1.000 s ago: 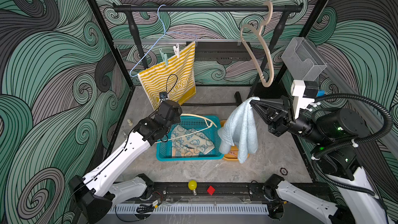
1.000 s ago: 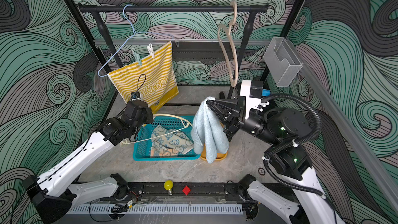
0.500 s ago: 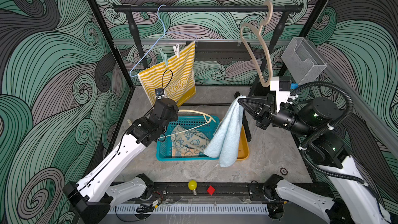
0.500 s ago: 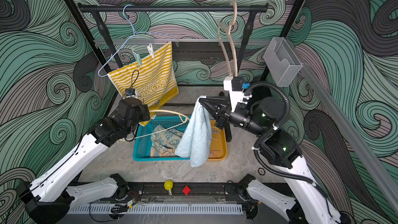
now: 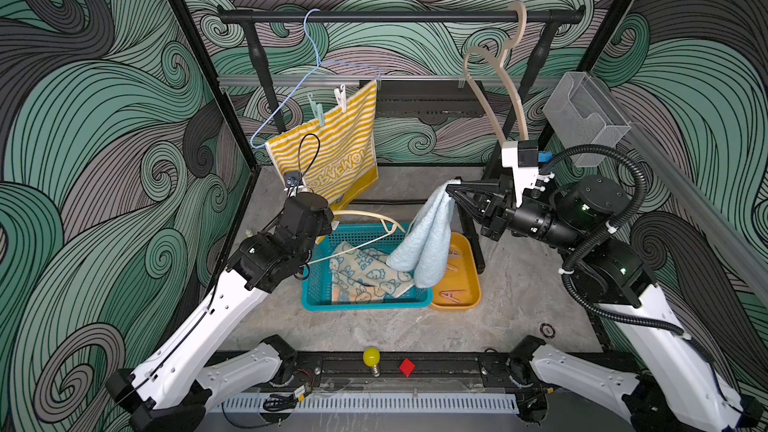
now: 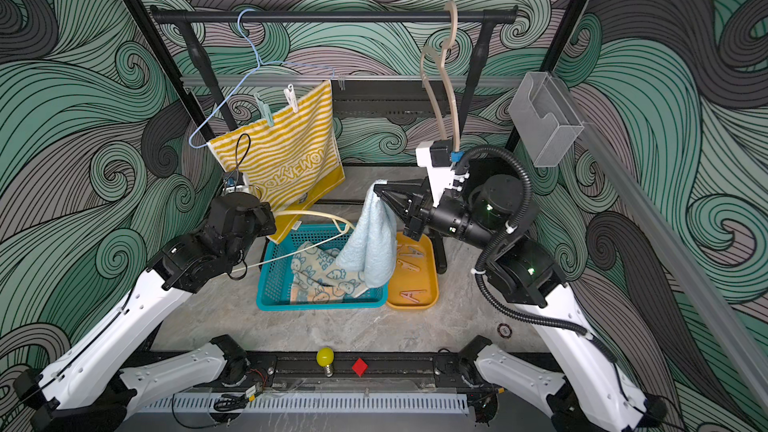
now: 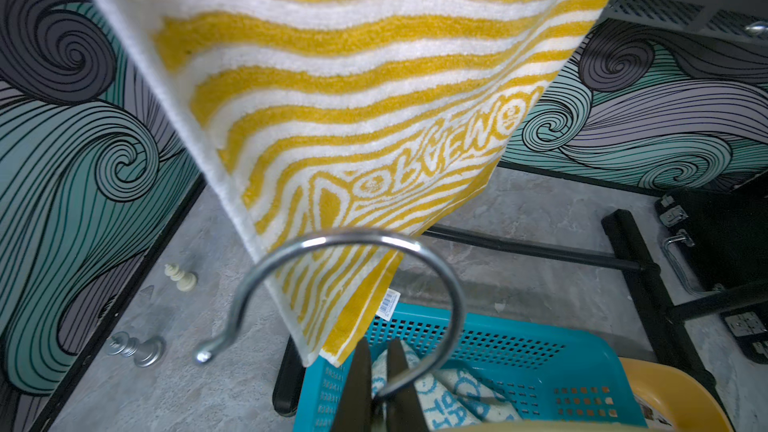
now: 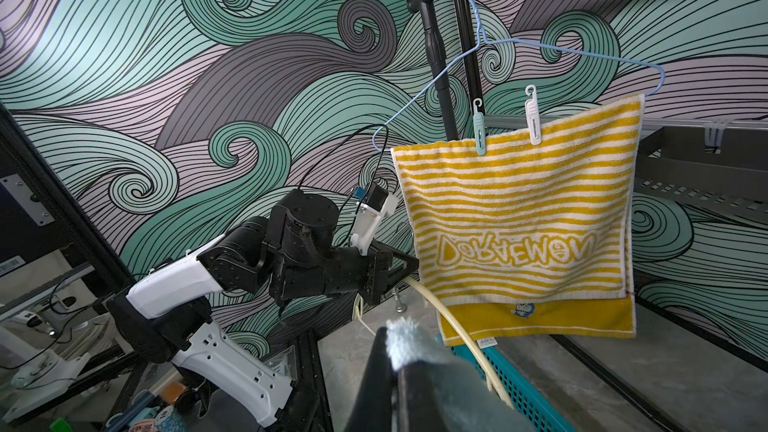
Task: Remove the clothespins securing towels to the hanger
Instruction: Place the towel in the basket.
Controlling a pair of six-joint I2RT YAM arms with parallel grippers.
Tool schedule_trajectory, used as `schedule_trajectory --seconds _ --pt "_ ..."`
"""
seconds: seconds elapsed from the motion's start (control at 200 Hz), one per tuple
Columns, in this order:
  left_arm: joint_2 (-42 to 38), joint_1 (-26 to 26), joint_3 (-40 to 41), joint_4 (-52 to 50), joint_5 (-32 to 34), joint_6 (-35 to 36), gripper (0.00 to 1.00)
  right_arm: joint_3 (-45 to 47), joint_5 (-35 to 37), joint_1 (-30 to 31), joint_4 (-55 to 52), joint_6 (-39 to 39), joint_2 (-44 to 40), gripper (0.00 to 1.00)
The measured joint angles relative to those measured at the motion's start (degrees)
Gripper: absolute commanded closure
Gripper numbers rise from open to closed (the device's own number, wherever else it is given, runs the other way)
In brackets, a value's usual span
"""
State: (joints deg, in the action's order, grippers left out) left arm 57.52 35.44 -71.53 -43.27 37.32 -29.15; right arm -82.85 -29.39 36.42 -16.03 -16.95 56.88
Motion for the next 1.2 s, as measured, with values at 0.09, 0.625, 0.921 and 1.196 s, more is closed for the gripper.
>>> schedule_trajectory --seconds 0.09,0.625,0.921,1.196 --pt "-0.98 0.0 0.0 -0.57 1.44 -0.02 1.0 1.2 -0.79 0.0 0.42 -0.46 0.31 1.0" --pt "-9.14 0.0 1.6 -3.93 5.9 -0.04 1.0 4.94 -5.97 0.0 6.29 -4.72 5.35 1.0" --pt "-13.77 0.0 4.46 -7.19 6.14 -1.14 1.0 4.46 -7.82 0.0 9.81 -6.23 10.43 1.0" --pt "-18.75 0.0 5.68 -8.55 6.38 -1.64 1.0 2.27 -9.11 0.0 12.68 -7.74 15.58 1.0"
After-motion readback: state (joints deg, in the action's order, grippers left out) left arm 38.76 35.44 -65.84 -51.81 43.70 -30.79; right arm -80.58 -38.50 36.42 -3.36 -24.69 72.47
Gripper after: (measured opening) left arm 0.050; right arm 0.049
